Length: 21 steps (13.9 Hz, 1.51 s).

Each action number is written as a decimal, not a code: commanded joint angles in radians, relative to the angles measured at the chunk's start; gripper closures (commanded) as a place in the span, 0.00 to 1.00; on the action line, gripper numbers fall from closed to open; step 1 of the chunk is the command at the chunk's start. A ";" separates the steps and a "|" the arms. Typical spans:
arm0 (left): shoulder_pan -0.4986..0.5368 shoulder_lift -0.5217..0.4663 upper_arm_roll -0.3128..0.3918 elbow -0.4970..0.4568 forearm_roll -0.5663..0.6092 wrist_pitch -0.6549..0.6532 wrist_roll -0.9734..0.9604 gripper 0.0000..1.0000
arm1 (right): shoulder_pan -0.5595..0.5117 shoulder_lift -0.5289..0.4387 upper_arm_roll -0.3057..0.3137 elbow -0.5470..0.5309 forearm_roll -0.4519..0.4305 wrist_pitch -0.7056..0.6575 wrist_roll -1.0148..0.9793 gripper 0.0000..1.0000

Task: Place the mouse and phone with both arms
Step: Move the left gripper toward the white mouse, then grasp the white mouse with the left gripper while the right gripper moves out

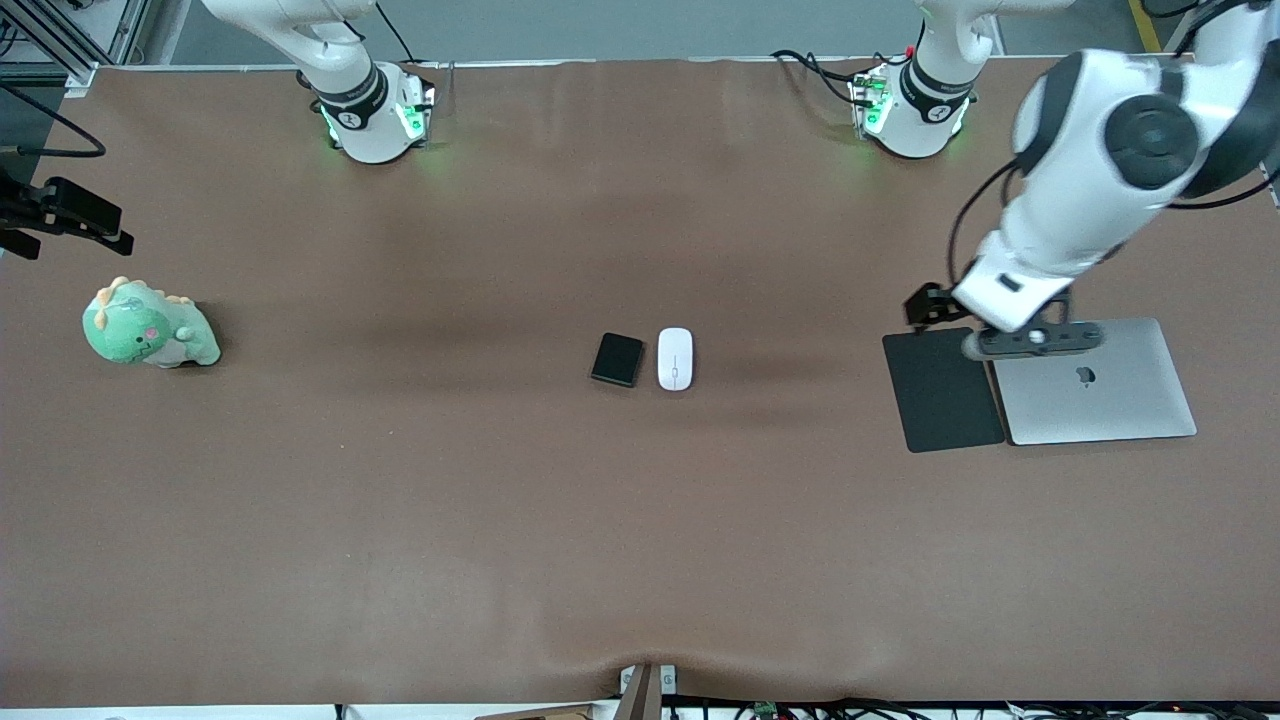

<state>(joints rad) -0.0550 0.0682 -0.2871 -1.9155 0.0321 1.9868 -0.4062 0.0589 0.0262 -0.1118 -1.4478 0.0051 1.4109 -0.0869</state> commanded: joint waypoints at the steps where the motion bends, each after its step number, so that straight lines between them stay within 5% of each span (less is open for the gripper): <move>1: -0.008 0.077 -0.061 0.004 0.020 0.067 -0.082 0.00 | -0.011 0.011 0.007 0.026 0.019 -0.017 0.013 0.00; 8: -0.209 0.321 -0.061 0.045 0.040 0.308 -0.222 0.00 | -0.016 0.012 0.006 0.024 0.045 -0.029 0.012 0.00; 14: -0.319 0.513 -0.064 0.177 0.267 0.310 -0.505 0.00 | -0.016 0.012 0.004 0.021 0.058 -0.087 0.013 0.00; 21: -0.404 0.637 -0.052 0.288 0.290 0.310 -0.580 0.00 | 0.015 0.122 0.011 0.017 0.043 -0.125 0.006 0.00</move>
<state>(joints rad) -0.4421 0.6886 -0.3479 -1.6616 0.2870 2.3030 -0.9612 0.0613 0.0741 -0.1066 -1.4537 0.0479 1.3034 -0.0861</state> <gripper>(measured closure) 0.000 0.000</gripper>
